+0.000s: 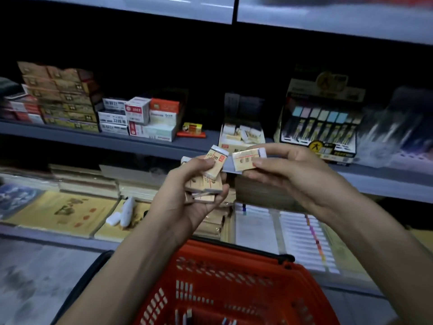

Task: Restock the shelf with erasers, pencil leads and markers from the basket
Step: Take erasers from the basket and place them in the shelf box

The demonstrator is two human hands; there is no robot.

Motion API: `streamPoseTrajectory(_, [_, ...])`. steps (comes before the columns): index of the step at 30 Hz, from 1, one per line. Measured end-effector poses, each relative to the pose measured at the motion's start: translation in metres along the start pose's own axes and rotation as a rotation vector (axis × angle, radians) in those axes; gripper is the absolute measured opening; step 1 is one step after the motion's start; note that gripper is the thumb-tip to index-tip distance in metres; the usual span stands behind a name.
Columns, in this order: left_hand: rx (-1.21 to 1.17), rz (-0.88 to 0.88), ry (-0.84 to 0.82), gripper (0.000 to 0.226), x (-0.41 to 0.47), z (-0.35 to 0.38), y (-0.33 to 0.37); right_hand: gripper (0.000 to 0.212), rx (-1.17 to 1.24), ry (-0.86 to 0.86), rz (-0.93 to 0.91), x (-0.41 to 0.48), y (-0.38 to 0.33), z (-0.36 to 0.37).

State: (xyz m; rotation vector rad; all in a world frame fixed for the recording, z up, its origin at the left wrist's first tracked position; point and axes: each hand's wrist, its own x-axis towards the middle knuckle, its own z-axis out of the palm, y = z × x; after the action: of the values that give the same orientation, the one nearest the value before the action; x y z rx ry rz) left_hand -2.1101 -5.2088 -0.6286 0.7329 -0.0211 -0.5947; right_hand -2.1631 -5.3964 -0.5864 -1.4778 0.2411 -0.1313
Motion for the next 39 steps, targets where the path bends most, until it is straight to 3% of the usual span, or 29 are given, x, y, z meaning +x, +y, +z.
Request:
streamPoseTrajectory(4, [-0.01, 0.016, 0.02, 0.026, 0.012, 0.001, 0.008, 0.022, -0.42, 0.279, -0.236, 0.049, -0.015, -0.012])
streamPoseTrajectory(6, [-0.021, 0.002, 0.023, 0.028, 0.016, -0.002, 0.01, 0.014, -0.72, 0.326, -0.388, 0.08, -0.022, -0.011])
streamPoseTrajectory(9, [-0.029, -0.023, 0.027, 0.03, 0.021, -0.004, 0.011, 0.013, -1.129, 0.235, -0.507, 0.125, -0.028, -0.003])
streamPoseTrajectory(14, [-0.069, -0.041, 0.031, 0.03, 0.025, 0.0, 0.015, 0.02, -1.603, 0.133, -0.484, 0.177, -0.001, 0.019])
streamPoseTrajectory(16, [-0.081, -0.04, 0.048, 0.021, 0.026, 0.003, 0.016, 0.015, -1.564, 0.164, -0.416, 0.186, 0.01, 0.023])
streamPoseTrajectory(19, [-0.099, -0.047, 0.081, 0.016, 0.03, 0.004, 0.017, 0.019, -1.317, 0.21, -0.306, 0.186, 0.008, 0.021])
streamPoseTrajectory(23, [-0.096, -0.065, 0.09, 0.022, 0.031, 0.003, 0.017, 0.011, -1.056, 0.27, -0.383, 0.145, -0.012, 0.026])
streamPoseTrajectory(26, [-0.067, -0.062, 0.091, 0.029, 0.032, 0.001, 0.015, 0.032, -0.705, 0.085, -0.151, 0.094, -0.022, 0.031])
streamPoseTrajectory(28, [-0.038, -0.058, 0.067, 0.036, 0.033, 0.001, 0.013, 0.028, -0.573, -0.076, -0.003, 0.07, -0.022, 0.029])
streamPoseTrajectory(31, [0.011, -0.072, 0.02, 0.038, 0.034, 0.003, 0.009, 0.031, -0.403, -0.108, 0.084, 0.058, -0.018, 0.022])
streamPoseTrajectory(36, [-0.004, -0.115, 0.103, 0.032, 0.037, 0.001, 0.004, 0.022, -0.288, 0.095, -0.046, 0.072, -0.025, 0.019])
streamPoseTrajectory(39, [-0.058, -0.141, 0.136, 0.021, 0.039, 0.001, 0.004, 0.013, -0.643, 0.299, -0.272, 0.106, -0.02, 0.017])
